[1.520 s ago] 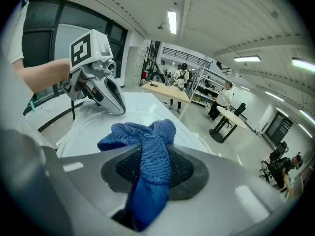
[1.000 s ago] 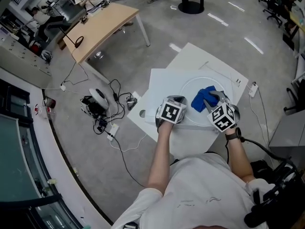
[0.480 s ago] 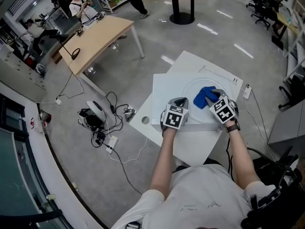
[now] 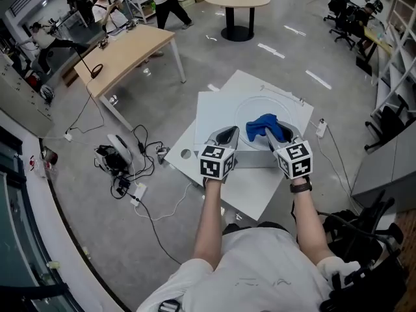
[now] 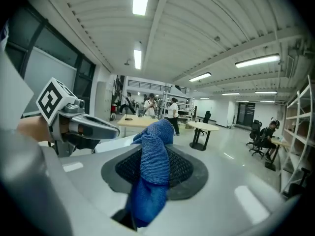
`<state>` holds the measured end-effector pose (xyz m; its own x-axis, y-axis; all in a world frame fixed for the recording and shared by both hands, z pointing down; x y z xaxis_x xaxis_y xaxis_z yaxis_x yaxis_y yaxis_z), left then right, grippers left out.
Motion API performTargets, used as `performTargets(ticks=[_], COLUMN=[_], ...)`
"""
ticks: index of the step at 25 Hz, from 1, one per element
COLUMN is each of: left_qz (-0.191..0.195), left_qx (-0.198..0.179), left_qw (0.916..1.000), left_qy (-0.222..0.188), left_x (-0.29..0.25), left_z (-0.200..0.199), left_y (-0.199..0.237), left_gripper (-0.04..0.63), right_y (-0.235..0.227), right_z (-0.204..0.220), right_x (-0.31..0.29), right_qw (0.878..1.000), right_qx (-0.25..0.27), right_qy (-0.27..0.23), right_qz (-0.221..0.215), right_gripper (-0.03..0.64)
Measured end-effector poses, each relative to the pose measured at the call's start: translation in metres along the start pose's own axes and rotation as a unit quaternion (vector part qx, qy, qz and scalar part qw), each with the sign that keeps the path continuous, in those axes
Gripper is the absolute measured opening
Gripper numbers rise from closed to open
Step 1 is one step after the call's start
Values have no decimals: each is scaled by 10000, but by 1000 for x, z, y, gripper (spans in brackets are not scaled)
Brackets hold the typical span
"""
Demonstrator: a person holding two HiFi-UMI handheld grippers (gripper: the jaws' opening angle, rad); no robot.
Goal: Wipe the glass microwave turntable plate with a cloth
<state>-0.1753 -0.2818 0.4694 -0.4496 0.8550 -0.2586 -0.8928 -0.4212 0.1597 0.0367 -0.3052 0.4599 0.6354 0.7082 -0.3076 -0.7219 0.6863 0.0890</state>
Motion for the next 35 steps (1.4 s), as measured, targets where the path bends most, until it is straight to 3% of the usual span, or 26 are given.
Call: performTargets(ticks=[7, 11, 16, 19, 23, 27, 35], left_qz=[-529, -770, -936, -940, -1083, -1062, -1436], left_qx=[-376, -587, -749, -866, -1060, -1280, -961], left_qw=[9926, 9870, 9888, 9853, 9728, 9678, 9633], left_qy=[-1024, -1280, -892, -1137, -1752, -1892, -2053], left_x=[89, 141, 184, 208, 235, 261, 310], left_z=[16, 58, 91, 79, 53, 42, 56], left_y=[-96, -180, -247, -266, -275, -273, -248], left_gripper=[2, 2, 2, 2, 2, 2, 2], right_y=[53, 76, 96, 109, 135, 157, 199], right_z=[13, 60, 98, 81, 49, 29, 27], right_x=[116, 199, 276, 309, 333, 339, 338], right_qw=[9891, 9899, 9896, 9869, 9819, 9790, 9806], right_qx=[113, -189, -623, -445, -76, 100, 110], right_qy=[-1467, -1408, -1272, -1510, -1860, -1998, -1940], right_qz=[-80, -32, 265, 341, 353, 394, 277], right_gripper=[118, 118, 118, 118, 118, 118, 118])
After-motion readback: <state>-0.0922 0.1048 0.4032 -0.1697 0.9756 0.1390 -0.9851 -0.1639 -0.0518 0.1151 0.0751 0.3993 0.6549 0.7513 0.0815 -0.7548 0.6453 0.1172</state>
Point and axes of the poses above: the fingertips, and each gripper's own axes: x backward along the fingers, y to its left, z out of its underside, the point moved 10 cm from there along x, backward along the fingers, and after that the axes turned 4 degrees about -z, right-handed, at the moved point
